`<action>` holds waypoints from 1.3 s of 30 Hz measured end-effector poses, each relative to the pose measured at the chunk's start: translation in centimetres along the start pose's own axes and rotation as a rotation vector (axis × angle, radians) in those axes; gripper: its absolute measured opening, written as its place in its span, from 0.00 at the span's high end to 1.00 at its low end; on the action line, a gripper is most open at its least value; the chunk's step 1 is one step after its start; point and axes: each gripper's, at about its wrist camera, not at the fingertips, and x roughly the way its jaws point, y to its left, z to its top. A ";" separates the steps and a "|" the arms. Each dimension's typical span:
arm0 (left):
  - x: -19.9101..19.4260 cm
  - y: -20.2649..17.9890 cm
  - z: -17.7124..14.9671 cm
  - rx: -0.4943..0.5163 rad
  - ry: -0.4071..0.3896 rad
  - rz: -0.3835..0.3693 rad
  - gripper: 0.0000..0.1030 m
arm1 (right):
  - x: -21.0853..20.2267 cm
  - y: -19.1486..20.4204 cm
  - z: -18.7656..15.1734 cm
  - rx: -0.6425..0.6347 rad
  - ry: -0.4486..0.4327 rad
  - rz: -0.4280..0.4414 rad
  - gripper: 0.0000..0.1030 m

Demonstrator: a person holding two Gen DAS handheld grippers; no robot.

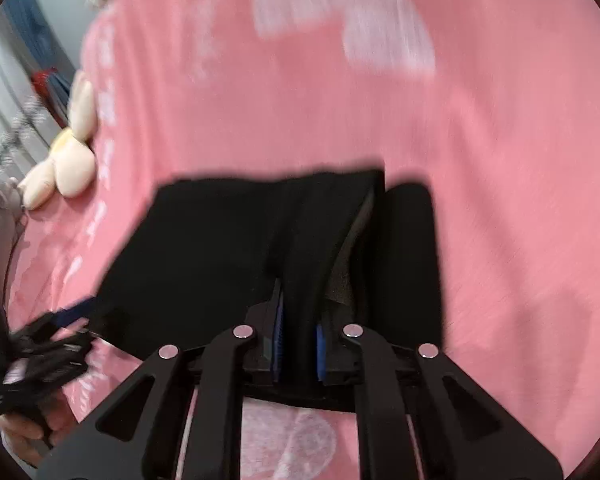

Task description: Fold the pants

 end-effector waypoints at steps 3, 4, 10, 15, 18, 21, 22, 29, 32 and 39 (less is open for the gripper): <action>0.0 0.0 -0.2 0.007 0.001 -0.020 0.29 | 0.0 -1.1 -1.0 -0.027 -0.001 -0.093 0.89; 0.2 -0.1 -0.3 0.010 0.002 -0.030 0.29 | 1.6 -1.9 -1.8 -0.034 0.044 -0.134 0.88; 1.6 -0.7 -0.8 0.021 0.037 -0.026 0.29 | -1.8 -1.1 -0.9 0.018 -0.106 -0.090 0.84; 1.8 -0.9 -1.0 0.012 0.039 -0.025 0.29 | 4.2 -1.0 -0.7 -0.069 0.086 -0.130 0.87; 1.5 -0.9 -1.0 0.000 0.041 -0.029 0.29 | 2.8 -1.1 -1.1 -0.011 0.040 -0.136 0.98; -0.5 -0.4 -1.3 -0.004 0.002 -0.053 0.29 | -2.0 1.0 -1.8 -0.014 -0.073 -0.136 0.91; -1.6 0.0 -1.6 -0.013 -0.023 -0.054 0.29 | -2.8 1.5 -2.4 -0.023 -0.086 -0.150 0.90; -7.3 1.8 -5.9 0.011 -0.153 -0.030 0.16 | -9.6 4.5 -11.9 -0.088 -0.209 -0.318 0.21; -7.8 2.2 -8.6 0.054 -0.164 -0.013 0.16 | -9.8 5.2 -15.6 -0.152 -0.160 -0.392 0.16; -7.3 3.8 -15.4 0.066 -0.060 0.005 0.16 | -11.0 5.6 -18.9 -0.028 -0.093 -0.307 0.10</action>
